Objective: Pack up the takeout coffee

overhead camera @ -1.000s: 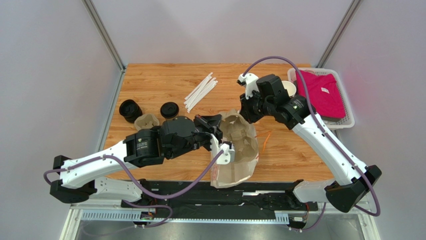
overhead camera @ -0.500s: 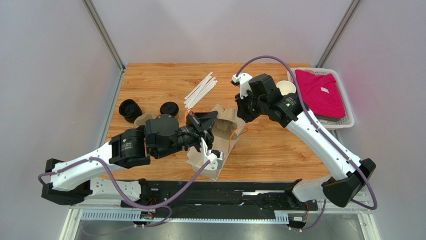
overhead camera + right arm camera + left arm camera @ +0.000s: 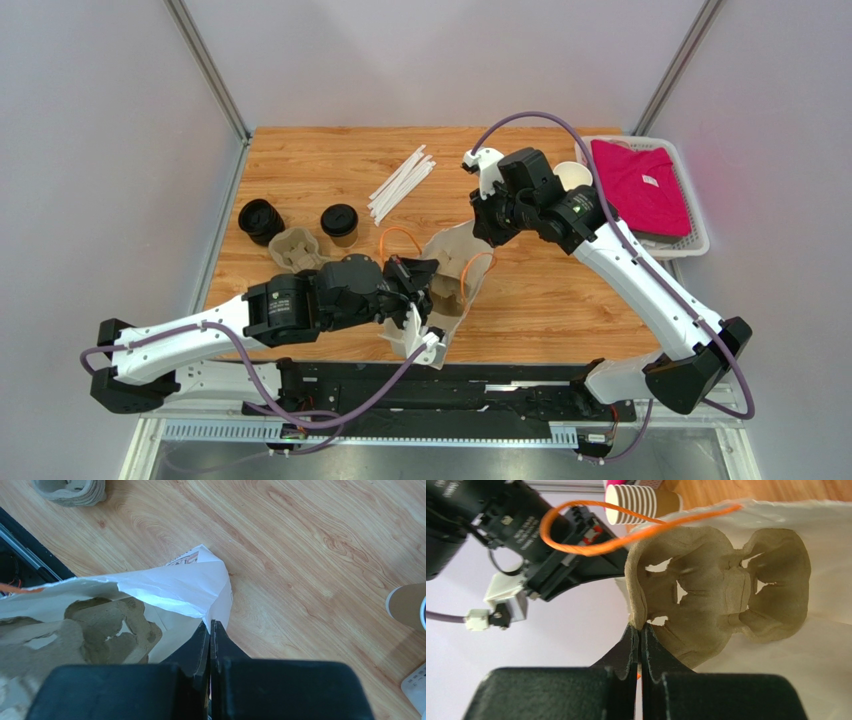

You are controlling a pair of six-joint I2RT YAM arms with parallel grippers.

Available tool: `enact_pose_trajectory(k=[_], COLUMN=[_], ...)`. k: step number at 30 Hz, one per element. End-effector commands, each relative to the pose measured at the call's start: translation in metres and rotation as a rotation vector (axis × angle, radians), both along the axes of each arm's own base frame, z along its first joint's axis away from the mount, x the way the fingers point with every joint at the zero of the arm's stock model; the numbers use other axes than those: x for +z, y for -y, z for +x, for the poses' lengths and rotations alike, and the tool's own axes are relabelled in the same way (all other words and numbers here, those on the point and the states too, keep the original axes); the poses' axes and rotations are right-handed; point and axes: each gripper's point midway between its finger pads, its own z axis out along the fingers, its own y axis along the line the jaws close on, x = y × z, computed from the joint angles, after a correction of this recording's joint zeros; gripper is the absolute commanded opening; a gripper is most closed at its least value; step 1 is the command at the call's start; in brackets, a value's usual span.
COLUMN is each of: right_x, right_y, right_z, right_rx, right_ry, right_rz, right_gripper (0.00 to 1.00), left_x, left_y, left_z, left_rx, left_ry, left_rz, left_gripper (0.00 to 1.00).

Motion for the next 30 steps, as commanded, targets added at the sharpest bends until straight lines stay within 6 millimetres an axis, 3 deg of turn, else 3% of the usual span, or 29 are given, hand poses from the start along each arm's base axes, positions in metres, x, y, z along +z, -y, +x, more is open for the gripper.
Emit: enact_pose_trajectory(k=[1,9,15,19,30], right_x=[0.025,0.032,0.038,0.040,0.047], right_y=[-0.008,-0.017,-0.026,-0.028,-0.032], right_z=[-0.005,-0.011,-0.022,-0.028,-0.039], right_rx=[0.037,0.083,0.135,0.179,0.215], right_ry=[0.036,0.037,0.053,0.096,0.118], right_rz=[0.067,0.101,0.130,0.118,0.130], right_gripper=[0.00,0.00,0.00,0.00,0.00], left_x=[-0.009,-0.052,-0.064,-0.062,-0.100], left_y=[0.001,0.004,0.001,-0.001,-0.001], left_z=[-0.006,-0.009,-0.010,-0.006,-0.008], left_rx=[0.003,0.048,0.077,0.081,0.063], left_ry=[-0.066,-0.199,-0.319,-0.366,-0.434], left_rz=[-0.048,0.021,0.091,0.117,0.212], left_gripper=[0.00,0.00,0.00,0.00,0.00])
